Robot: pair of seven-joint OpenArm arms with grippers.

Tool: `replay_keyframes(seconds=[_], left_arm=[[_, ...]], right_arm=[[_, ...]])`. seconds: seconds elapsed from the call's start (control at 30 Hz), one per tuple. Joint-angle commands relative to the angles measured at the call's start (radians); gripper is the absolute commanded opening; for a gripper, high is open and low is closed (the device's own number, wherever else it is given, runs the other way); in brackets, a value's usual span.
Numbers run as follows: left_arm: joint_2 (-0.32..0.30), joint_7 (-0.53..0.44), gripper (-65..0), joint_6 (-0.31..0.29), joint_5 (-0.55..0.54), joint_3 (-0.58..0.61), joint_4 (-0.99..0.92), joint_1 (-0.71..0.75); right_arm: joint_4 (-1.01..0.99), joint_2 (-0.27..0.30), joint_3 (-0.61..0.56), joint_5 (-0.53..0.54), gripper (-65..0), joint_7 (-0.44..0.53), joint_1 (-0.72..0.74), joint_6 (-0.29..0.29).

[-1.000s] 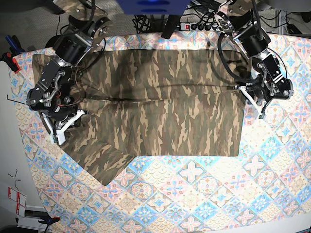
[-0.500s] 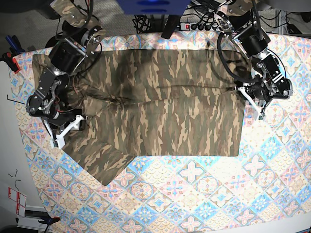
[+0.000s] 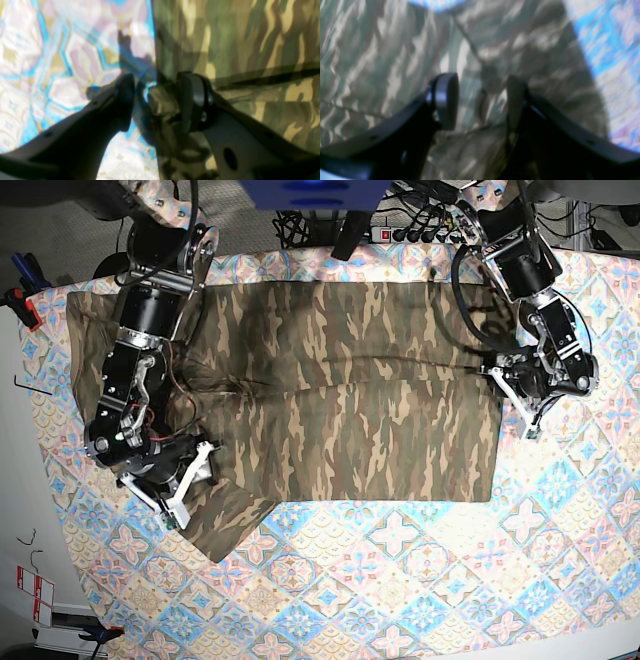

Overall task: Fold the T-shirt properly
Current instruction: 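Pull the gripped shirt edges further across the shirt toward the hem, then slide both grippers along the shirt sides toward the hem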

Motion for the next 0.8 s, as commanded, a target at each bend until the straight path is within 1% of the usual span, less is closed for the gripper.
replay_keyframes(seconds=[0.0, 0.13, 0.3, 0.4, 0.47, 0.57, 0.6, 0.67, 0.77], left_arm=[[-0.017, -0.009, -34.9, 0.001, -0.004, 0.003, 0.056, -0.013], [-0.017, -0.009, -34.9, 0.001, -0.002, 0.009, 0.160, -0.011], [-0.014, -0.009, -34.3, 0.001, -0.002, 0.009, 0.274, -0.016], [-0.019, -0.001, -34.3, 0.001, 0.001, 0.049, 0.279, -0.048], [-0.019, -0.001, -34.2, 0.001, 0.024, 0.079, 0.279, -0.053], [-0.011, -0.009, -34.2, 0.001, 0.094, 0.133, 0.279, -0.057], [-0.010, -0.009, -34.2, 0.001, 0.103, 0.153, 0.279, -0.057], [-0.010, -0.009, -34.2, 0.001, 0.110, 0.172, 0.279, -0.057], [-0.007, -0.009, -34.2, 0.001, 0.110, 0.173, 0.279, -0.057]], right_arm=[[0.045, 0.007, -0.001, 0.012, -34.8, 0.020, 0.023, 0.003], [0.114, 0.007, -0.001, 0.007, -34.7, 0.023, 0.023, 0.003], [0.093, 0.017, 0.054, 0.007, -34.7, 0.024, 0.070, 0.003], [0.036, 0.056, 0.099, 0.007, -33.4, 0.024, 0.075, 0.003], [-0.010, 0.088, 0.105, 0.007, -29.1, 0.026, 0.097, 0.003], [-0.103, 0.139, 0.105, 0.007, -22.1, 0.028, 0.136, 0.003], [-0.140, 0.160, 0.105, 0.007, -21.3, 0.035, 0.146, 0.003], [-0.202, 0.189, 0.105, 0.007, -21.4, 0.087, 0.164, 0.003], [-0.312, 0.235, 0.105, 0.007, -21.4, 0.198, 0.182, 0.003]])
